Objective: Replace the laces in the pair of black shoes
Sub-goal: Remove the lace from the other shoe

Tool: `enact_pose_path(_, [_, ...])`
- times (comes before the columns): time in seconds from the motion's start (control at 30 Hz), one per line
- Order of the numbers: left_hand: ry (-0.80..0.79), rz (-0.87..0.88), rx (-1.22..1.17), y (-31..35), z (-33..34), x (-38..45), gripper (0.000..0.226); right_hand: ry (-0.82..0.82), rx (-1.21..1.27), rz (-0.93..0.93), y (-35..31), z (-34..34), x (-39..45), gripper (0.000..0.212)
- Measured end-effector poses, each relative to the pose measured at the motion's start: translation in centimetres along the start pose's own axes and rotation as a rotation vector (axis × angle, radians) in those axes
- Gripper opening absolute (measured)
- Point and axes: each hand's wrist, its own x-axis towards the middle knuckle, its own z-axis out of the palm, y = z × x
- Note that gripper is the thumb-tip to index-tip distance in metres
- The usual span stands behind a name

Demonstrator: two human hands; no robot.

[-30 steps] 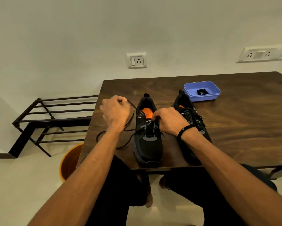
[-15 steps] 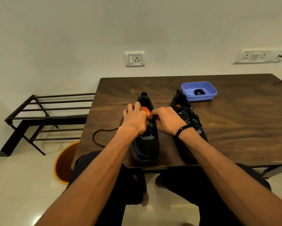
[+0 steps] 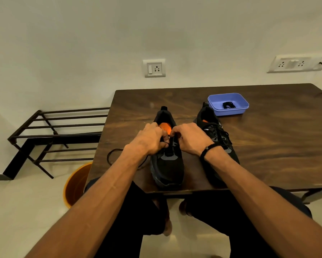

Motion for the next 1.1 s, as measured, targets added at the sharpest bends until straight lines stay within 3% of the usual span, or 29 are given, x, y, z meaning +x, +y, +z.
enact_pose_path(0.17, [0.226, -0.031, -0.077, 0.0, -0.5, -0.1, 0.012, -0.001, -0.033, 0.004, 0.0, -0.2, -0.2, 0.038])
enact_pose_path(0.33, [0.462, -0.221, -0.263, -0.6, -0.9, -0.8, 0.015, -0.007, -0.062, 0.019, -0.2, -0.4, -0.3, 0.041])
enact_pose_path(0.53, [0.546, -0.299, -0.478, -0.5, -0.7, -0.8, 0.017, 0.012, -0.068, 0.017, -0.4, -0.2, -0.3, 0.029])
enact_pose_path(0.67, [0.447, -0.343, -0.582, -0.8, -0.4, -0.2, 0.017, 0.034, -0.102, 0.042, -0.4, 0.0, -0.2, 0.054])
enact_pose_path(0.73, [0.431, -0.427, -0.765, -1.5, -0.3, 0.3, 0.019, 0.048, -0.1, 0.058, -0.3, 0.1, -0.2, 0.055])
enact_pose_path(0.83, [0.552, -0.496, -0.942, -2.0, -0.8, -0.1, 0.017, 0.026, -0.074, 0.05, -0.4, 0.0, -0.3, 0.049])
enact_pose_path(0.9, [0.65, -0.553, -0.819, -2.7, -1.1, -0.5, 0.025, -0.017, -0.046, 0.05, -0.6, 0.2, -0.3, 0.044])
enact_pose_path(1.0, [0.644, -0.585, -0.459, -3.7, -0.8, -1.3, 0.053, -0.153, 0.031, 0.071, -0.8, 0.7, 0.0, 0.039])
enact_pose_path(1.1, [0.496, -0.305, -0.441, -3.3, -0.6, -1.8, 0.037, -0.194, 0.105, 0.05, -1.5, 1.3, -0.1, 0.022])
